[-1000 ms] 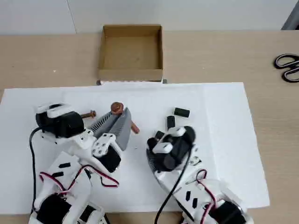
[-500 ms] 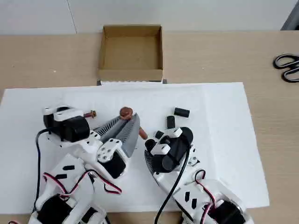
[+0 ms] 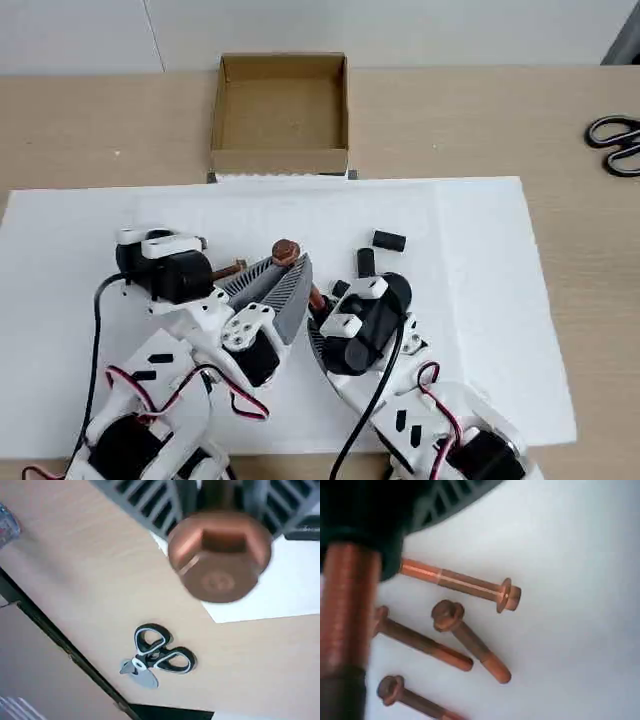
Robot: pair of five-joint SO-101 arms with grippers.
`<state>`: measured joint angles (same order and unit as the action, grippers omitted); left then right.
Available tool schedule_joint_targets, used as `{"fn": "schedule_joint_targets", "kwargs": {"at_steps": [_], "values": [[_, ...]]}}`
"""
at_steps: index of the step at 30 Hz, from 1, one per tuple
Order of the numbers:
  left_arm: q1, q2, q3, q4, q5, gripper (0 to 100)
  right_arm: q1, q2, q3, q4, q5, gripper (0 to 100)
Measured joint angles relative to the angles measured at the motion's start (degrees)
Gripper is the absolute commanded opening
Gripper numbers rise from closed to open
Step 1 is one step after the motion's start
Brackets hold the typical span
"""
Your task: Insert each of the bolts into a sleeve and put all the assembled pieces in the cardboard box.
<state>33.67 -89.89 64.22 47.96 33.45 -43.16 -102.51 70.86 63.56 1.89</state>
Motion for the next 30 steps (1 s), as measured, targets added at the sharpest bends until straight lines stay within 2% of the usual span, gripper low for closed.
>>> {"fn": "schedule_joint_targets", "kwargs": {"at_steps": [5, 10, 16, 23, 30], "values": [[1.67, 0.0, 1.85, 0.26, 0.0, 0, 0.0, 0.0, 0.0, 0.0, 0.0, 0.2], [5.8, 0.0, 2.02, 4.57, -2.46, 0, 0.0, -0.53, 0.0, 0.0, 1.76, 0.2], [6.51, 0.0, 2.02, 6.95, -4.22, 1, -0.18, -0.53, -0.09, 0.0, 2.46, 0.2], [6.68, -0.44, 1.93, 10.99, -8.0, 19, 0.0, 0.0, 0.0, 0.0, 2.55, 0.2], [6.68, 0.0, -1.49, 14.59, -8.26, 21, 0.09, 0.0, 0.0, 0.0, 2.55, 0.2]]}}
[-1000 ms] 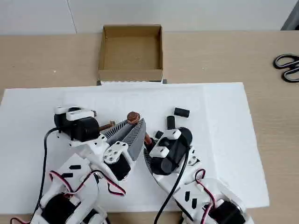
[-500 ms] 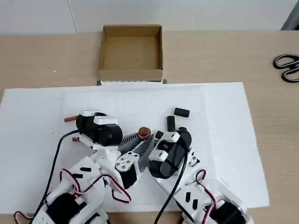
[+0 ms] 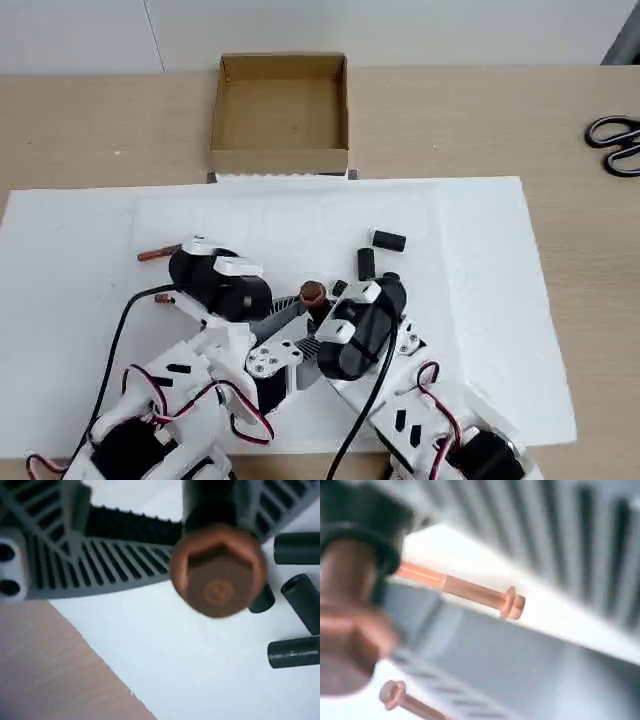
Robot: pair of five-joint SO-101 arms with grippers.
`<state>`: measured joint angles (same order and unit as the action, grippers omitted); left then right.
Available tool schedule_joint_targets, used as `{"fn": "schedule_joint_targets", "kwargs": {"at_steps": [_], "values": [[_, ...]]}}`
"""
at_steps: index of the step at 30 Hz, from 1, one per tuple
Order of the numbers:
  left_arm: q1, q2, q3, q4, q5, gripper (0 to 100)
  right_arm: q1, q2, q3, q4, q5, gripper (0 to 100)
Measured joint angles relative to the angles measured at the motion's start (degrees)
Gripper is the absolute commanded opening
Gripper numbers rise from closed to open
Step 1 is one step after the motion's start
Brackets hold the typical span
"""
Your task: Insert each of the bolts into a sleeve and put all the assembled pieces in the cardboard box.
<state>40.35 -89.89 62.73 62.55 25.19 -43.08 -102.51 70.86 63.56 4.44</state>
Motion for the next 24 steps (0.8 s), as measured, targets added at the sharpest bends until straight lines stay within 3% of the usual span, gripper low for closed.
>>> {"fn": "schedule_joint_targets", "kwargs": {"at_steps": [6, 12, 24], "values": [[-0.44, 0.0, -3.34, 0.0, -0.09, 21, 0.0, -0.53, -0.09, 0.0, -0.09, 0.2], [-6.59, 0.0, -3.87, 0.0, -4.66, 20, 0.0, 0.0, 0.0, 0.0, -0.09, 0.2], [-5.63, -0.44, -3.96, 0.0, -5.19, 7, -0.26, 0.09, 0.26, 0.0, 0.09, 0.2]]}}
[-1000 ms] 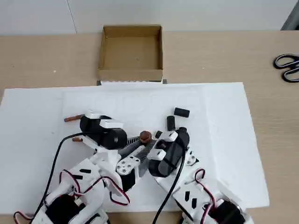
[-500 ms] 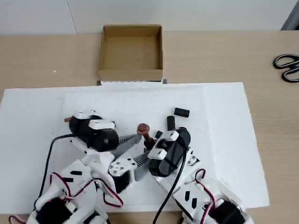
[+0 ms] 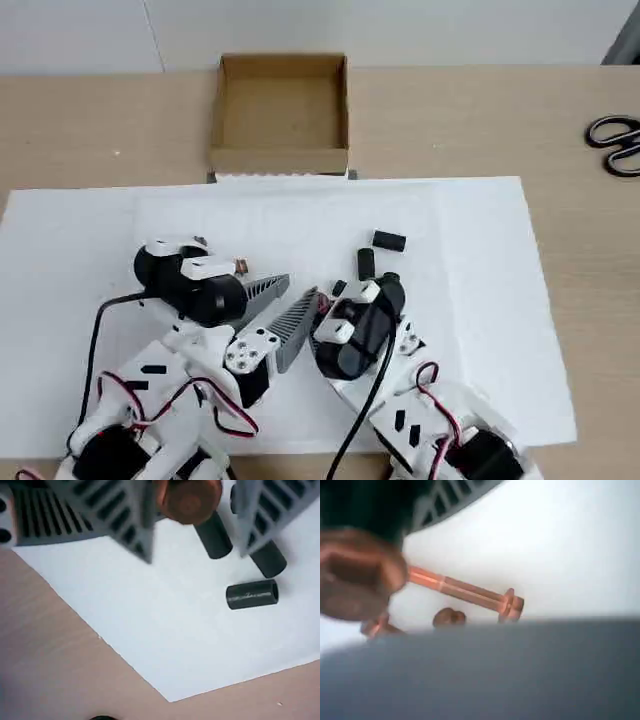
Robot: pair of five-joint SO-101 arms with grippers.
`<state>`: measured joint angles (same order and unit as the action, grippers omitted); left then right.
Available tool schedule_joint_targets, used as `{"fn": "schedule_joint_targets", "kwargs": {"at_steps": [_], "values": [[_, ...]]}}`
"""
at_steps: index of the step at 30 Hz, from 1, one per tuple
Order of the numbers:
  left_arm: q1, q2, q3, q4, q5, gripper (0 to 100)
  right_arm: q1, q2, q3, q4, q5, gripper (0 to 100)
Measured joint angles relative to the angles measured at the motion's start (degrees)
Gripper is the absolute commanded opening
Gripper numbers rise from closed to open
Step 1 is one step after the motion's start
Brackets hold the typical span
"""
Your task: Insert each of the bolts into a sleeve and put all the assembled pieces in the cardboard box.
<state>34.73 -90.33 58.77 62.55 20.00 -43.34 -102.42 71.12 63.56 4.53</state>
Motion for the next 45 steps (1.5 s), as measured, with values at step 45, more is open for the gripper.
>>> {"fn": "schedule_joint_targets", "kwargs": {"at_steps": [45], "values": [[-35.34, 0.44, 32.09, -12.4, -21.71, 0, 18.81, 74.29, -51.87, -0.35, -10.64, 0.3]]}}
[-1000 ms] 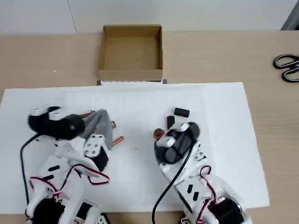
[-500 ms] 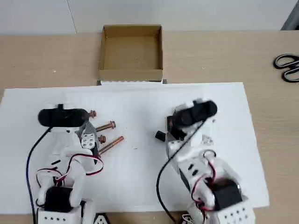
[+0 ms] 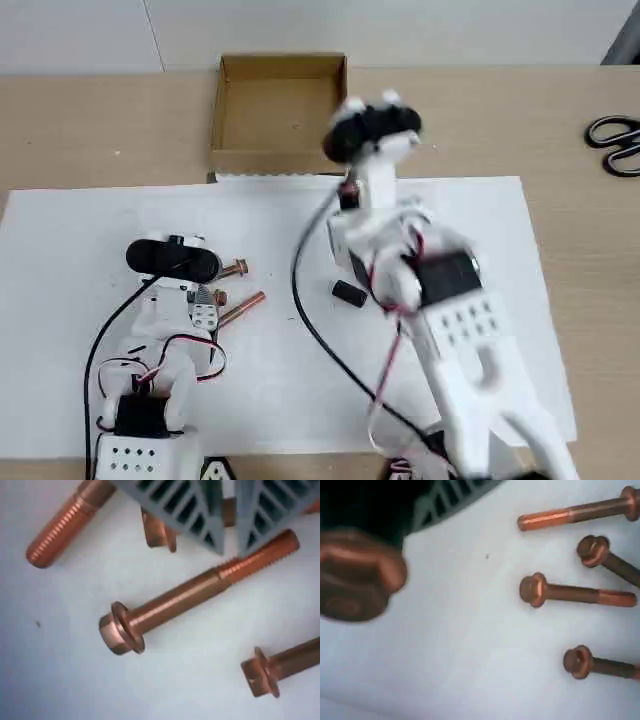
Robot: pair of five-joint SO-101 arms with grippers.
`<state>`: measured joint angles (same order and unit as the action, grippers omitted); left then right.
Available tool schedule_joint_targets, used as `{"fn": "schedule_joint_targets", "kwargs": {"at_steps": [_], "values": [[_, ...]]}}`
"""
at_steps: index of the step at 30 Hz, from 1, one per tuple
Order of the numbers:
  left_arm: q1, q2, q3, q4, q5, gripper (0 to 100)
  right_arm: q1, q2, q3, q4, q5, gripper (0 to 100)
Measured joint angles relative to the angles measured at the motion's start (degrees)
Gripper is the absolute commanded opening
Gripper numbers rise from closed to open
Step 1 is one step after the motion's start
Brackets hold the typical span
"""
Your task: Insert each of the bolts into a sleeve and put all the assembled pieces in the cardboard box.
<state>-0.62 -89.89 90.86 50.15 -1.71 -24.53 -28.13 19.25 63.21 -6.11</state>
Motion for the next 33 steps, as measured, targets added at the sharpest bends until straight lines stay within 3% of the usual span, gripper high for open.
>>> {"fn": "schedule_joint_targets", "kwargs": {"at_steps": [6, 19, 26, 31, 33], "values": [[0.0, 0.0, 2.55, -4.66, 0.0, 0, 1.67, 18.29, -16.35, -6.51, 0.88, 0.3], [0.0, 0.0, 2.55, -5.01, 0.0, 0, 2.9, 50.81, -39.91, -20.04, 1.93, 0.3], [0.0, 0.0, 2.55, -5.01, 0.0, 0, 3.78, 64.35, -50.02, -29.71, 6.24, 0.3], [0.0, 0.0, 2.55, -5.01, 0.0, 0, 4.22, 72.18, -57.23, -31.12, 8.18, 0.7], [0.0, 0.0, 2.73, -5.01, 0.0, 0, 4.48, 74.11, -59.08, -31.12, 9.93, 5.1]]}}
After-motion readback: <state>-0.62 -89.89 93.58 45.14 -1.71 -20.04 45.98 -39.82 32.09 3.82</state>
